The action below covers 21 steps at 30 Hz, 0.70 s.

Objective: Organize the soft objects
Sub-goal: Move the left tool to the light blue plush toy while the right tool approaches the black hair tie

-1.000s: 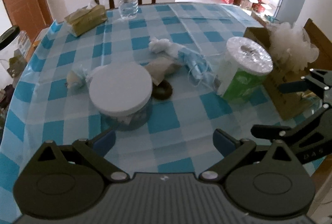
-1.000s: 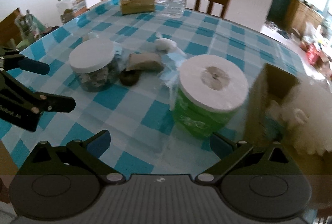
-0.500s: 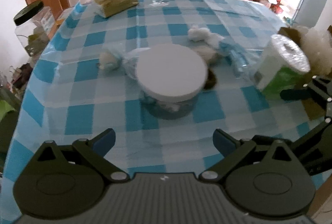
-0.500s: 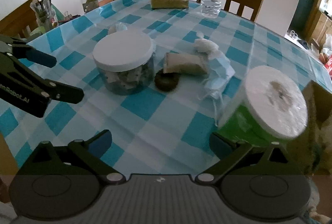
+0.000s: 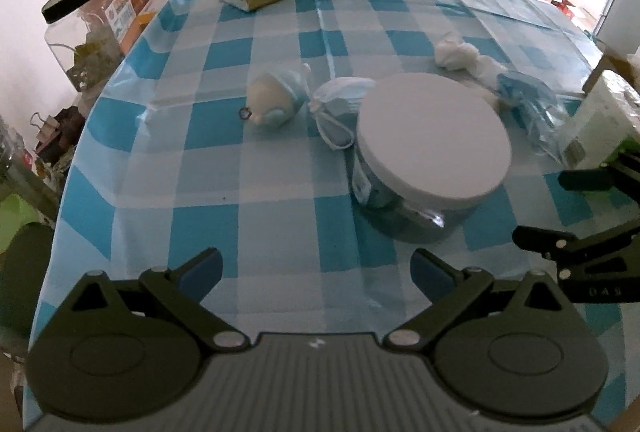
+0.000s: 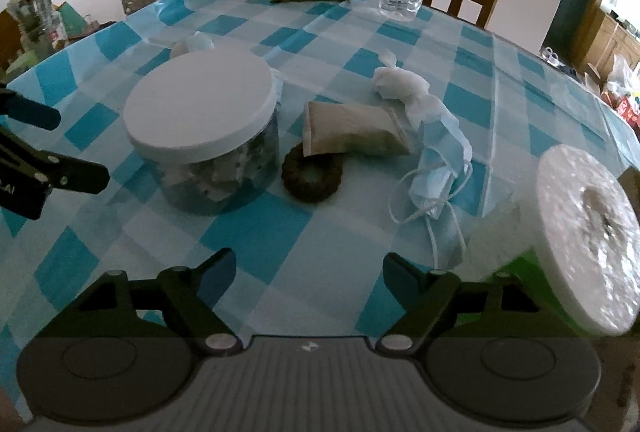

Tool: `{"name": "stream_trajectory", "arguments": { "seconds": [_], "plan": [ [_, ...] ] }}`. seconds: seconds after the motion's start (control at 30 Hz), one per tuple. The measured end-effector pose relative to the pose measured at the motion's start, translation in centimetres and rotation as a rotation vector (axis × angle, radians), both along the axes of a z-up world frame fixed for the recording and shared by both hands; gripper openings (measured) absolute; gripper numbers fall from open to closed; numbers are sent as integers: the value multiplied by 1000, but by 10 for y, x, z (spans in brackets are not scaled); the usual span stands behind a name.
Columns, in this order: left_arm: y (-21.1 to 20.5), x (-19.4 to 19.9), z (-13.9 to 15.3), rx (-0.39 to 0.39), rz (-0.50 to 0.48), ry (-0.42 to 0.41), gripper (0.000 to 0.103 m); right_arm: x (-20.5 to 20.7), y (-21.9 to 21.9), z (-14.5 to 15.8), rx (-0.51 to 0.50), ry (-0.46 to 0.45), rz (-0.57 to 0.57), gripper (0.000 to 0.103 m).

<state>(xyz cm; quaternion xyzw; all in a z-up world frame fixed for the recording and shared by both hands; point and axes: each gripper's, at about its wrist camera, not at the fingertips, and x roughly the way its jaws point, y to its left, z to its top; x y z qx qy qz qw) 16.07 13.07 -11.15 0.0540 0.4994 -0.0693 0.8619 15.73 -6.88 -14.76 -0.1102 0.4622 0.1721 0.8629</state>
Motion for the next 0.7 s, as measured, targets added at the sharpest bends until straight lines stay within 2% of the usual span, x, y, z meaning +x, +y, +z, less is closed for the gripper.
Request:
{"name": "stream_trajectory", "arguments": {
  "seconds": [0.13, 0.37, 0.53, 0.7],
  "plan": [
    [2, 11, -3, 8, 5, 5, 100, 12, 4, -4, 6, -9, -5, 78],
    [10, 28, -6, 28, 21, 5, 100, 31, 6, -11, 8, -13, -9, 66],
    [12, 38, -9, 38, 24, 9, 100, 41, 7, -14, 21, -28, 2, 64],
    [12, 45, -11, 41, 17, 15, 100, 49, 8, -14, 32, -45, 20, 52]
  ]
}}
